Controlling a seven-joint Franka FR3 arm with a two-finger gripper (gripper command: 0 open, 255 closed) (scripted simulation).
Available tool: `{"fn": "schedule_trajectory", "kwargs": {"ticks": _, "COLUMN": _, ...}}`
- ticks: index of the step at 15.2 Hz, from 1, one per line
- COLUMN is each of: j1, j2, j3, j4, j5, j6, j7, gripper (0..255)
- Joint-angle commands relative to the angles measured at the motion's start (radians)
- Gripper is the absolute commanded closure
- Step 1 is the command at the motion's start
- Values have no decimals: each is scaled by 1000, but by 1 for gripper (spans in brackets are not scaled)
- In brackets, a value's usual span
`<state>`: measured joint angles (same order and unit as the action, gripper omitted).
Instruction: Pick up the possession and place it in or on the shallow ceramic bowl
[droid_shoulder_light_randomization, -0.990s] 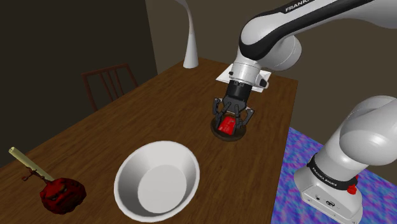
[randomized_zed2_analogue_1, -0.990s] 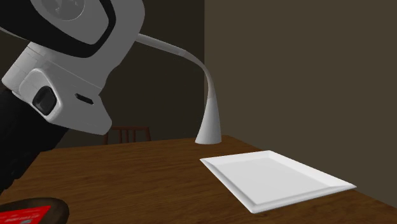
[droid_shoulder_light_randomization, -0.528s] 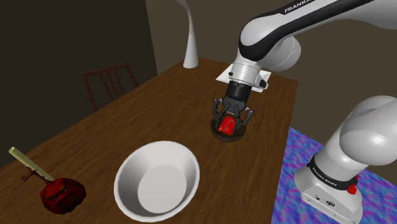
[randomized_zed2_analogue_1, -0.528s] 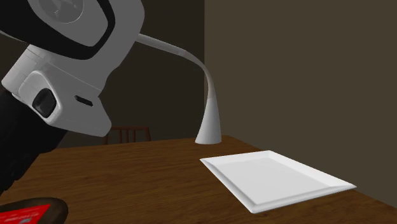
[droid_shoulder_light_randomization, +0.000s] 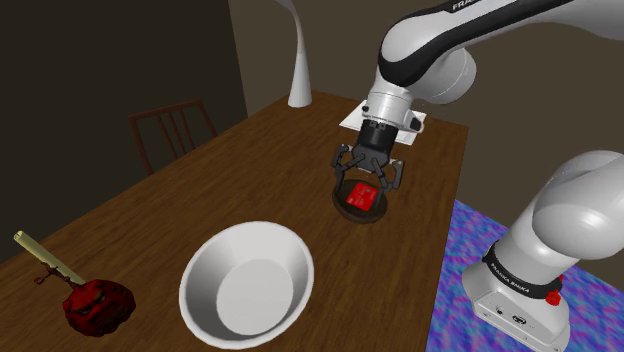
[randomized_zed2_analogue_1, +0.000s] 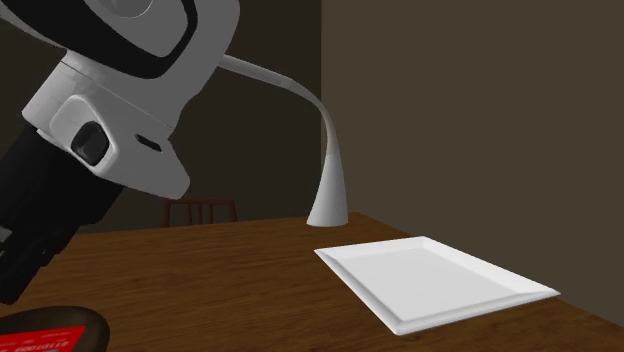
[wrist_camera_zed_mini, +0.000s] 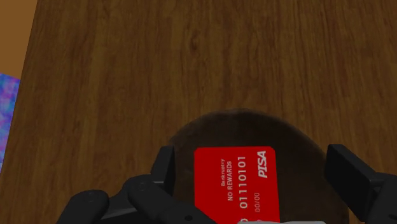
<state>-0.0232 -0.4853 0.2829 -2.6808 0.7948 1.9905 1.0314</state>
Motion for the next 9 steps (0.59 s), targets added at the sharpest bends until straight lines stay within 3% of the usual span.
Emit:
{"fn": "schedule_trajectory", "kwargs": {"ticks": 1, "j1": -18, "j2": -30, "j3": -28, "j4": 29, "j5": -39, "j6": -65, "j7": 16, "gripper": 0}}
{"fn": "schedule_trajectory", "kwargs": {"ticks": 9, "j1": -27, "j2": -39, "j3": -41, "j4": 45, "j5": -55, "j6": -93, "j7": 20, "gripper": 0}}
